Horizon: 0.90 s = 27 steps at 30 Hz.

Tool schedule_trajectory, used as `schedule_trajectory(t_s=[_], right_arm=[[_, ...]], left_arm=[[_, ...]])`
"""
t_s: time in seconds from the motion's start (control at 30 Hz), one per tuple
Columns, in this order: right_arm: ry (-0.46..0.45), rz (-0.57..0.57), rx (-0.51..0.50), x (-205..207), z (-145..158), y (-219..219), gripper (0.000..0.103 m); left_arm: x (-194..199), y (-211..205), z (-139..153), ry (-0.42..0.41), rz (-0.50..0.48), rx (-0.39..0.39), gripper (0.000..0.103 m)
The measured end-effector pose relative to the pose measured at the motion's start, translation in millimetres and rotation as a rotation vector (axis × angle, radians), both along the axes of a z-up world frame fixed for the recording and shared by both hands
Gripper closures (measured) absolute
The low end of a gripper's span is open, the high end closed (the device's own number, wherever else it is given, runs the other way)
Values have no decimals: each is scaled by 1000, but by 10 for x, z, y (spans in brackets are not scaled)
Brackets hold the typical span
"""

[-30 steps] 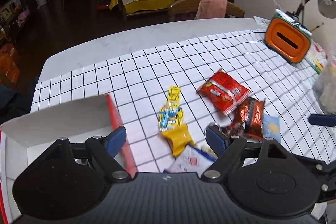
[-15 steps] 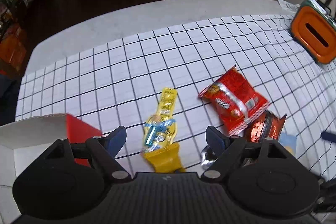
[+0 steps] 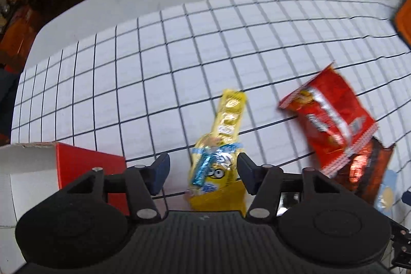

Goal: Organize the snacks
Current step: 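Grasp the light-blue cookie packet with the right tool while the left tool grasps the yellow candy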

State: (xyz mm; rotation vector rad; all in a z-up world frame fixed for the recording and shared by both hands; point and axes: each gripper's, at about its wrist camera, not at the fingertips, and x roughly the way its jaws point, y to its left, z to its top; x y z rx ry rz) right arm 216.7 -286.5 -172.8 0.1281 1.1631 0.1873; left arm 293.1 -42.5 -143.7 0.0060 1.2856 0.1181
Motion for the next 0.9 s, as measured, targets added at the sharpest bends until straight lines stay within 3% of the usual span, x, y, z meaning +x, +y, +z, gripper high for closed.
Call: schedule_trajectory(t_s=[0.13,0.3,0.57,0.63,0.73,0.8,0.9], right_arm=[[17,-64,0,0,-76,23,11],[17,-123,-31,19,-122,73,14],[4,-138,-61,-27,-148,184,21],[10,-138,-65,-40,-158,174,23],[-10,-119,-77,-82,-143,205,34],[-17,-114,-65,-98,-126,205,47],[-27,-129,-45,-118,-94,170,57]], left_arm=[[49,14,-112,16,10,-1,58],[104,-8,-258,28,23,-18,62],[91,85,-328,17,51,-78,73],[71,117,-329,11,54,-91,81],[9,167,-319,4,62,-91,86],[-38,217,-313,1,77,-88,90],[-147,348,-301,-6,98,-92,90]])
